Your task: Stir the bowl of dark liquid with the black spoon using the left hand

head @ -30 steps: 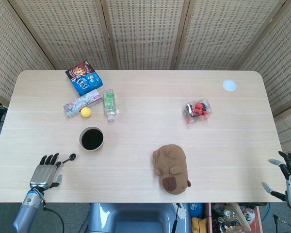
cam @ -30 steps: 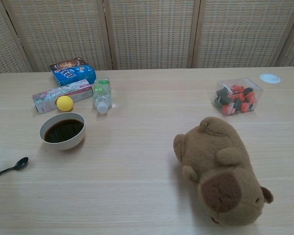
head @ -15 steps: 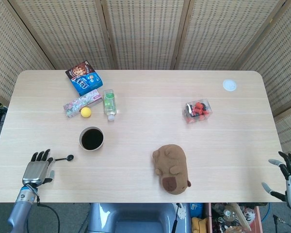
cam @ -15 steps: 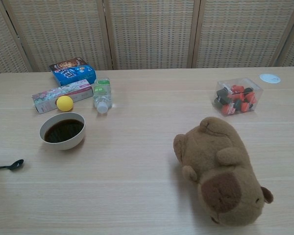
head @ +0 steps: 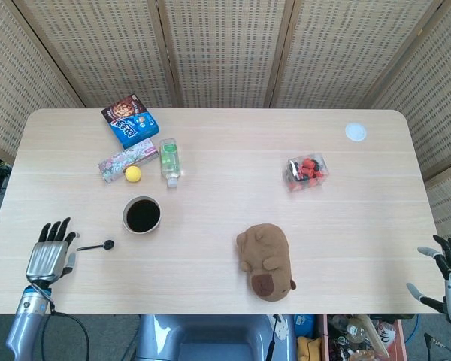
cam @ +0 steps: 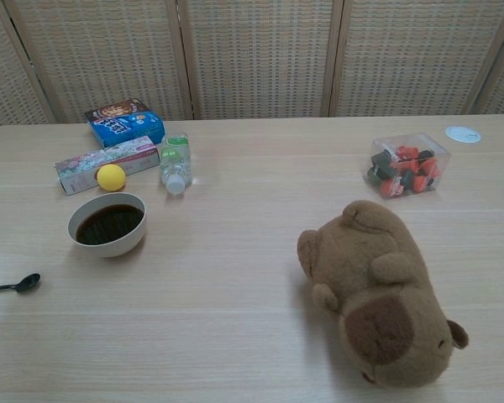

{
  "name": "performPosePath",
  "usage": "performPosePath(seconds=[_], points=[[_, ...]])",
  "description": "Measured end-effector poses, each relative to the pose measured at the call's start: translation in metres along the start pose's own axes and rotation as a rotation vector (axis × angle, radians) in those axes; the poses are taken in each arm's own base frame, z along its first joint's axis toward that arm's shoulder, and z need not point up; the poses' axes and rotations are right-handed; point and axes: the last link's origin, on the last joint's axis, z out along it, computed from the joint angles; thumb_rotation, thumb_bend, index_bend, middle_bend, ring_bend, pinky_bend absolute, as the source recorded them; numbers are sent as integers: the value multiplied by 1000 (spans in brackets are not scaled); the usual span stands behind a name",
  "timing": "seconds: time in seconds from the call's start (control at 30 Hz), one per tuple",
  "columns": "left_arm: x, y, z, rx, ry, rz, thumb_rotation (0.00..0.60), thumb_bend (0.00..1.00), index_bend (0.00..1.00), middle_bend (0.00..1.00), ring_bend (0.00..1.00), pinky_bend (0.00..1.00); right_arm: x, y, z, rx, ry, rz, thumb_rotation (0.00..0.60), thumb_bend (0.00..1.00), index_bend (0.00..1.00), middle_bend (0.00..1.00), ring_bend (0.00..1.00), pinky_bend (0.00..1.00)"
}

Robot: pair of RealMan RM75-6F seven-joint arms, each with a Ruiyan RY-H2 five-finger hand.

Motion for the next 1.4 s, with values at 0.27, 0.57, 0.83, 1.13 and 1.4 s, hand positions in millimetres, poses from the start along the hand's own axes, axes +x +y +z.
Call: performPosePath(seconds=[0.27,0.57,0.83,1.13,1.4], points=[[-2,-1,13,25,22,14,600,279,398,0,0,0,0,1,0,-3,-2,-2,600,299,328,207,92,212],[-8,11,23,17,11,33,600,261,460,3,0,0,1,1,-1,-8,3,-4,600,299,328,206,92,212],[-15,14,34,31,-2,12,600,261,488,9,0,0,3,4,-3,-19,6,-10,600,299,328,206,92,212],[-16,18,45,28,-13,17,600,292,493,9,0,0,3,4,-4,-27,5,-16,600,299,328,207,92,212],[-18,19,48,26,-33,7,600,347,493,9,0,0,4,4,-5,-32,4,-20,600,299,328,207,92,212]])
